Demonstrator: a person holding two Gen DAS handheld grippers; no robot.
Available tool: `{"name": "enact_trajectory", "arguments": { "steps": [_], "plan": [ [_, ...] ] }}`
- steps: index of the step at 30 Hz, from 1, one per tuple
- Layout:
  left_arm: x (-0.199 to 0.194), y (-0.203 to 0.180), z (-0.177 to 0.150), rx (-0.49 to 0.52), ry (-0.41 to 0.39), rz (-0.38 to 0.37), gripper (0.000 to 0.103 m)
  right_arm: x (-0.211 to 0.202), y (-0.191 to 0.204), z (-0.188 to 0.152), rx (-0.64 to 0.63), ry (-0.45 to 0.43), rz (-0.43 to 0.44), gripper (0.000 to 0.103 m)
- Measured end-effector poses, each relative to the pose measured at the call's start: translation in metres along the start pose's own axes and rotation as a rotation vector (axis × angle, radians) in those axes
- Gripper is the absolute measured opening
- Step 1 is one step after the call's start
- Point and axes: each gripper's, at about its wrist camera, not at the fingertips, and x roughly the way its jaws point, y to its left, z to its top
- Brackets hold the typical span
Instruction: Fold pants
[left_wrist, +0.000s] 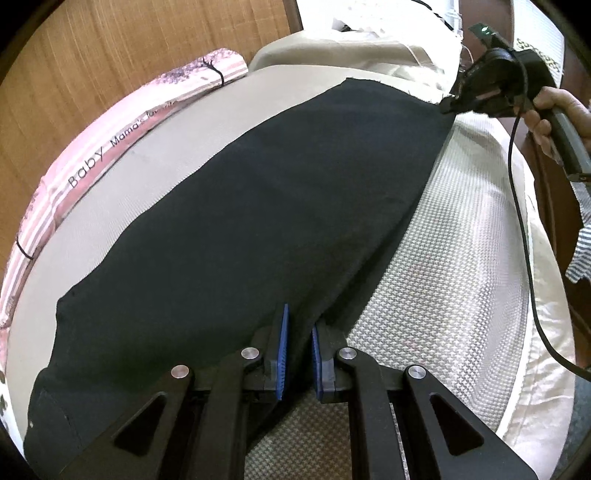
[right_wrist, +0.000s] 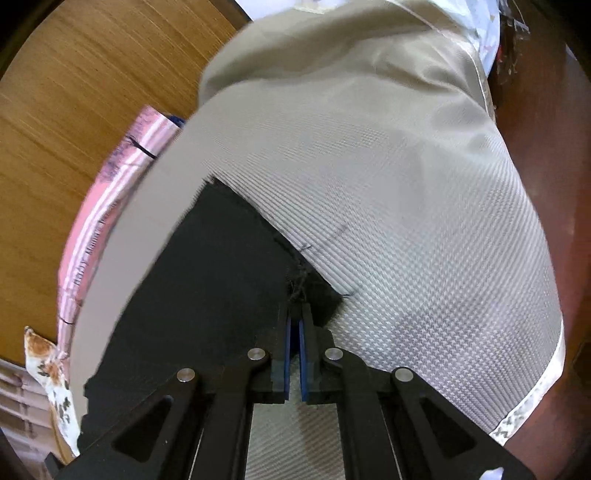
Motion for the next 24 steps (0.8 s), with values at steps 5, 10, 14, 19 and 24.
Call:
{"name": "enact_trajectory", "arguments": {
  "steps": [5,10,14,19,24],
  "plan": [
    [-0.001,0.002,0.001,-0.018,0.012,-0.007,0.018,-0.002,0.000,0.002,0.006,0.015,0.001,0.008],
    [-0.016,0.023,0.002,-0.101,0.029,-0.081,0.036,-0.030,0.015,0.008,-0.005,-0.019,-0.047,0.038],
    [-0.050,0.055,-0.006,-0.182,-0.053,-0.099,0.047,-0.050,0.051,0.013,-0.108,-0.052,-0.025,0.038],
    [-0.072,0.111,-0.027,-0.338,-0.100,0.032,0.052,-0.029,0.158,0.002,-0.375,0.081,0.149,0.038],
    [-0.072,0.163,-0.066,-0.502,-0.058,0.150,0.052,0.028,0.281,-0.041,-0.600,0.301,0.305,0.038]
  ]
}}
